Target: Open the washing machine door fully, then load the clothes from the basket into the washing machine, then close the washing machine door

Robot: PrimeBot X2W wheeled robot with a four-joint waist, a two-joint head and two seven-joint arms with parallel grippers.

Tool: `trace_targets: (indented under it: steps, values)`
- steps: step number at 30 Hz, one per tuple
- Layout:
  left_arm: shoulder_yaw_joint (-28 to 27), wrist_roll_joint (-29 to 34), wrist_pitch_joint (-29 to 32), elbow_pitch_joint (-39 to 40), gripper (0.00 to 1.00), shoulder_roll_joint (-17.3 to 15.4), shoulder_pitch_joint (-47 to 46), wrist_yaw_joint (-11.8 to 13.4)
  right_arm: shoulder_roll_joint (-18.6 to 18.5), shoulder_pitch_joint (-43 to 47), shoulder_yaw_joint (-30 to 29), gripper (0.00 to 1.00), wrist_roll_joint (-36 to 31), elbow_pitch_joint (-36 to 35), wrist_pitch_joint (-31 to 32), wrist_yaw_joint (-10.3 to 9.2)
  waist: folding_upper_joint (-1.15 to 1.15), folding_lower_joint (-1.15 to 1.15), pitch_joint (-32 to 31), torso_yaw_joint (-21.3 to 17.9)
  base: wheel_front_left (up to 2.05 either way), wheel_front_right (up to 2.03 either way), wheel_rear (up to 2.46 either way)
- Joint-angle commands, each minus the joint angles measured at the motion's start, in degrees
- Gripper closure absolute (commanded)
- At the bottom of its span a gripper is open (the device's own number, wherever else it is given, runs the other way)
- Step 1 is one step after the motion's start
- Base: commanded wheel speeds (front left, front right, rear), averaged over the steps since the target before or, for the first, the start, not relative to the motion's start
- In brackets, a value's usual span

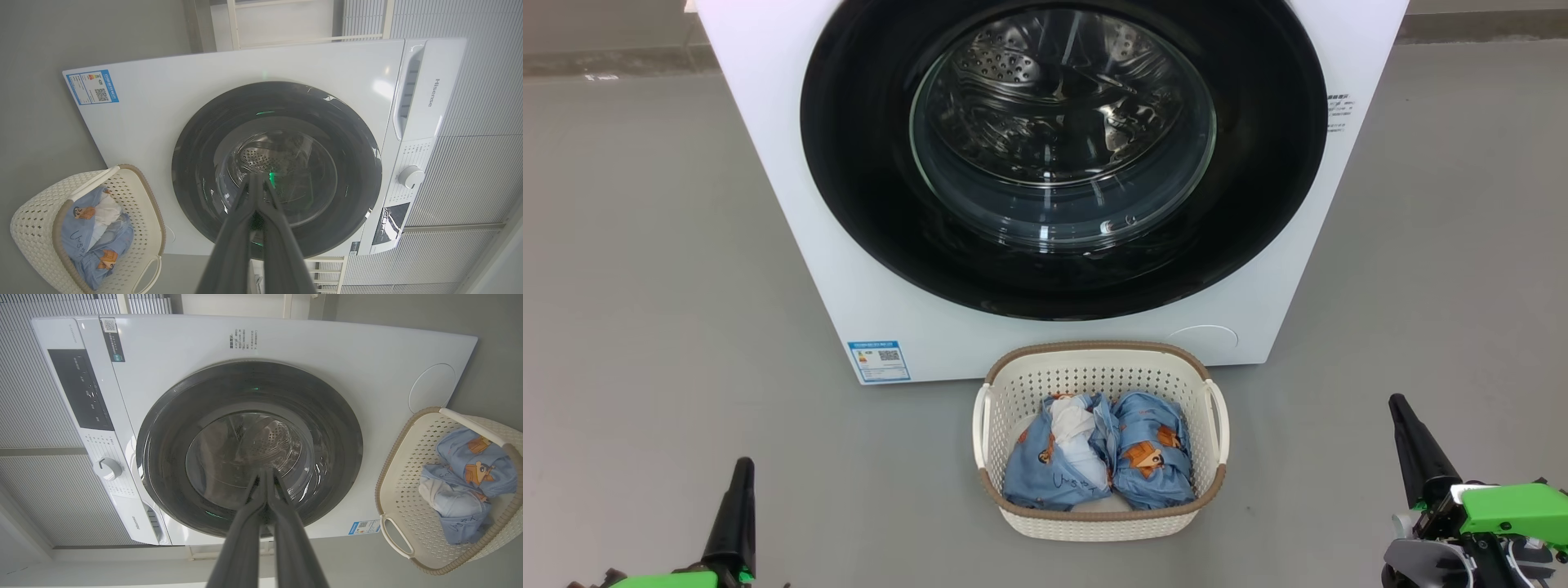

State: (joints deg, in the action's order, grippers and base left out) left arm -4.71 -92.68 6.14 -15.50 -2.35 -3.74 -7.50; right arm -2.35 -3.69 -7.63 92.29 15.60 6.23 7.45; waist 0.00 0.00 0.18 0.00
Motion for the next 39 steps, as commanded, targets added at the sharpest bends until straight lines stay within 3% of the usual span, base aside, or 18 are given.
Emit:
trace_targets:
  steps: [1,34,35,39]
  values:
    - [-1.79,0.49,0.33,1.47,1.00,-0.53,-2.44,0.01,-0.53,-2.49,1.13,1.00,-0.10,-1.57,0.23,0.03,0.00,0.00,0.00,0.00,0.00,0.00,0.00]
    - [-1.79,0.49,0.33,1.47,1.00,-0.53,-2.44,0.01,-0.53,-2.49,1.13,1.00,-0.10,-1.57,0.23,0.03,0.00,0.00,0.00,0.00,0.00,0.00,0.00]
    - [0.00,0.00,0.00,0.00,0.00,0.00,0.00,0.00,0.00,0.00,0.00,0.00,0.00,0.00,0.00,-0.07,0.00,0.00,0.00,0.00,0.00,0.00,0.00]
    - [0.26,0.00,-0.05,-1.91,0.00,0.57,1.48,0.00,0.80,1.55,0.14,0.00,0.01,2.40,-0.02,-0.08,0.00,0.00,0.01,0.00,0.00,0.00,0.00]
